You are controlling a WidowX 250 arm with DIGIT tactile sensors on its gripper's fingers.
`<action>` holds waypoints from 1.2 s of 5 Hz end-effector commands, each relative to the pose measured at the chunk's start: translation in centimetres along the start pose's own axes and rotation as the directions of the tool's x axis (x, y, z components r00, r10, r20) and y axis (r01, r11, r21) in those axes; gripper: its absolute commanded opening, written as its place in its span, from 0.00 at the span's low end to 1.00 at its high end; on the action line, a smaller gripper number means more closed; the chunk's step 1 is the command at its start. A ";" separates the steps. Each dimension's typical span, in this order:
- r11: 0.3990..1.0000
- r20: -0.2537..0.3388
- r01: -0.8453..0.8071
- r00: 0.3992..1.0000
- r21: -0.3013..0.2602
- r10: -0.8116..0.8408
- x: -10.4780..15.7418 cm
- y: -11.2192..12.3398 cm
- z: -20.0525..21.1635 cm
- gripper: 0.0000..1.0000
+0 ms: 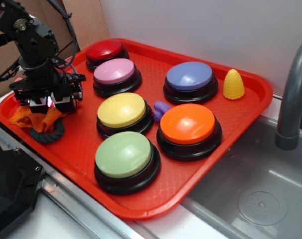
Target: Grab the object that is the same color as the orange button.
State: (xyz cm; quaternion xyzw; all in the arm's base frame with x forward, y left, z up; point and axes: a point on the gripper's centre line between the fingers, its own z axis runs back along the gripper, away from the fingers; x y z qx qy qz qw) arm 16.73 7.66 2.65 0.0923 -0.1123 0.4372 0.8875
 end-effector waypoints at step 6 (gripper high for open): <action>0.594 -0.054 0.722 0.618 -0.354 -0.784 -2.2 -4.2 17.3 0.00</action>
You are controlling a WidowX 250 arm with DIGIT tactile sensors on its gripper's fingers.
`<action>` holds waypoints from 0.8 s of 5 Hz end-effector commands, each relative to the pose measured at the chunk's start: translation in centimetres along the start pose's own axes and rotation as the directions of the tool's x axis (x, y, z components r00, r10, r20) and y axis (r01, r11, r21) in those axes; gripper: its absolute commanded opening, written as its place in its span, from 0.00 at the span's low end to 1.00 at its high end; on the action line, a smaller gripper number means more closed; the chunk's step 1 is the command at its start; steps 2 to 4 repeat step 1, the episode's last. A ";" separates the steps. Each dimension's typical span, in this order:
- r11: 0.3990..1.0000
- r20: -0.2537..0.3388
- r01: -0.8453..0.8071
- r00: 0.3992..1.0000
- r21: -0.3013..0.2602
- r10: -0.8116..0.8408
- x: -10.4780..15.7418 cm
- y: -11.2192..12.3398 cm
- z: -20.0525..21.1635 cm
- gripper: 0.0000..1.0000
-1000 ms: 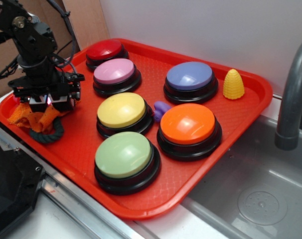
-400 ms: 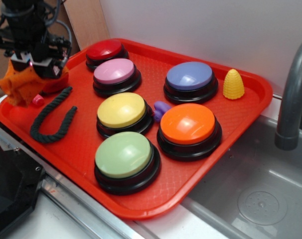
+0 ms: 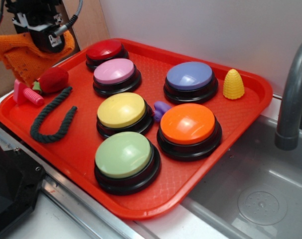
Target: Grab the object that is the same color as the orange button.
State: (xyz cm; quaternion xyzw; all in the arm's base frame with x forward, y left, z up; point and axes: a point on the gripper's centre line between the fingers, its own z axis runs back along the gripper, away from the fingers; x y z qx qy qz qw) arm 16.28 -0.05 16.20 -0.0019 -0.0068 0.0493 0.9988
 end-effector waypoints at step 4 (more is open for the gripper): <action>0.990 0.018 0.084 0.996 -0.116 -0.082 0.2 -1.4 1.2 0.00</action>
